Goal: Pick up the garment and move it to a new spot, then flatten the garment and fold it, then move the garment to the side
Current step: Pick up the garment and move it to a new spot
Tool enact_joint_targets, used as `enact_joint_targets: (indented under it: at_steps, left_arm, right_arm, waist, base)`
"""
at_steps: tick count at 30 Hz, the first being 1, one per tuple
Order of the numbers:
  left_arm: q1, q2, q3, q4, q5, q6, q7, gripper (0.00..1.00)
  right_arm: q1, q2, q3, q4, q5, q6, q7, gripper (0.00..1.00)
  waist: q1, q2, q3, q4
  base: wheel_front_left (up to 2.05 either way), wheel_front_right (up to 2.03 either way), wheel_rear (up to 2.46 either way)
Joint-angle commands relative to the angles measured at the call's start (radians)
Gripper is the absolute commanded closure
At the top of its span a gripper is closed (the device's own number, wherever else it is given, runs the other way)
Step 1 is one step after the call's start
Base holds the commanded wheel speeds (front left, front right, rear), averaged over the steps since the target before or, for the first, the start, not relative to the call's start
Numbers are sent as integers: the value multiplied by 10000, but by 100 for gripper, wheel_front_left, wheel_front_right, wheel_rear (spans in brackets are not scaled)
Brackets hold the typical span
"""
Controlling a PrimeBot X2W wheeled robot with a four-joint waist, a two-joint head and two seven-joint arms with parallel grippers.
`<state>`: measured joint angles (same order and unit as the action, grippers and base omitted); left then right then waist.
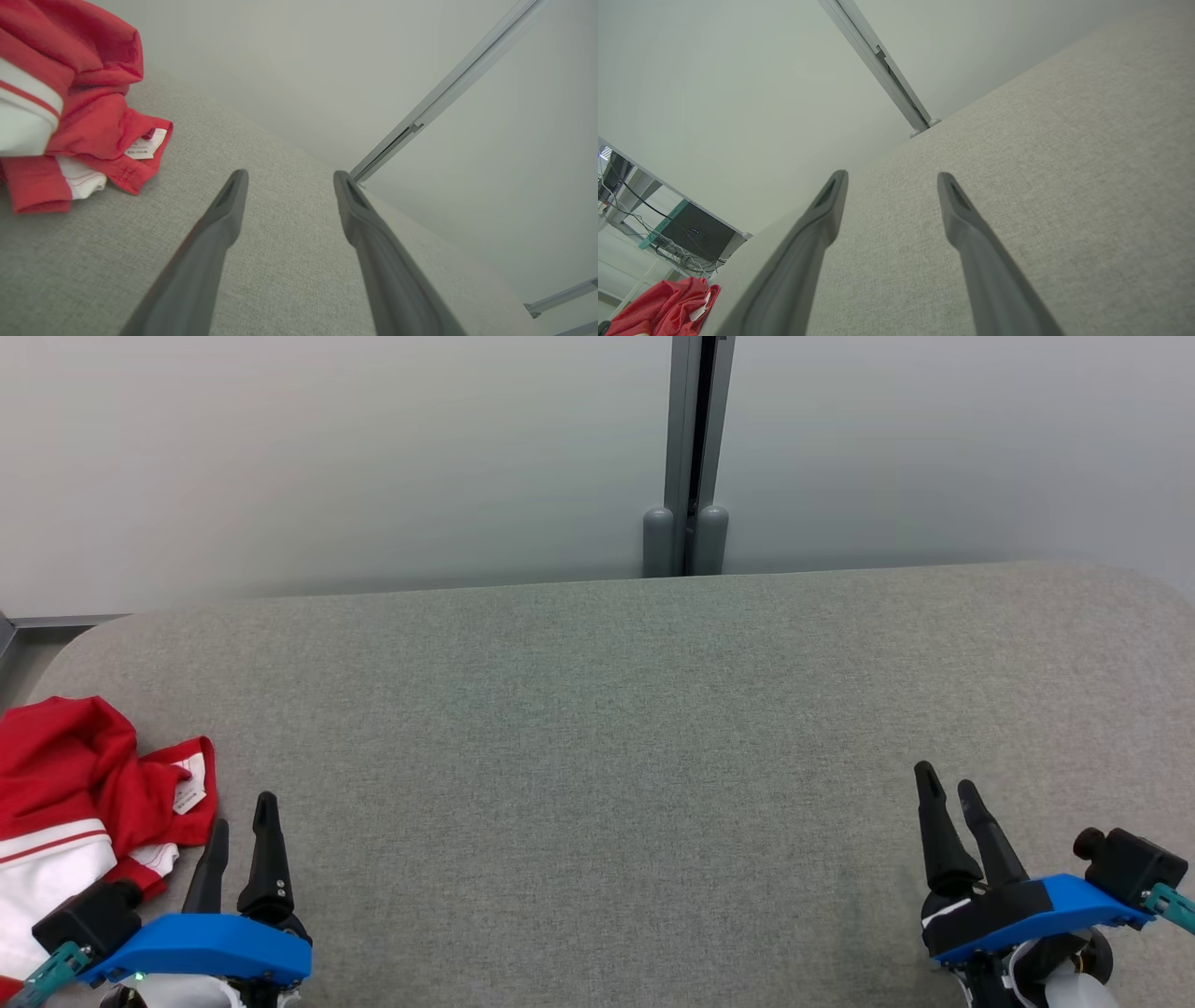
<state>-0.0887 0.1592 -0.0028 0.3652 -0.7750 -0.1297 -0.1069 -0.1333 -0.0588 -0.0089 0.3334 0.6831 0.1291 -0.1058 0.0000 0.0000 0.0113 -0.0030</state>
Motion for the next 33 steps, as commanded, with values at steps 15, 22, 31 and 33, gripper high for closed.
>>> enact_joint_targets:
  at_steps: [15, 22, 31, 33]
  left_arm:
    - [33, -5, 180, 169, 2025, -10, -476, 0]
    - [119, -46, 211, 299, 2862, -11, -652, 0]
    - [282, 77, -57, 356, 3862, -12, -848, 0]
    - [314, 58, -61, 438, 4072, -13, -909, 0]
  right_arm:
    - [126, 92, -18, -69, -2120, 20, -482, 0]
    - [278, 95, 32, 93, -2883, 21, -660, 0]
    - [258, 87, 7, 392, -4050, 22, -866, 0]
    - [246, 86, -4, 536, -4309, 22, -916, 0]
  waist:
    - [0, 0, -10, -40]
    - [0, 0, -23, -71]
    - [0, 0, -43, -119]
    - [0, 0, -57, -128]
  base:
    - [0, 0, 0]
    - [0, 0, 0]
    - [0, 0, 0]
    - [0, 0, 0]
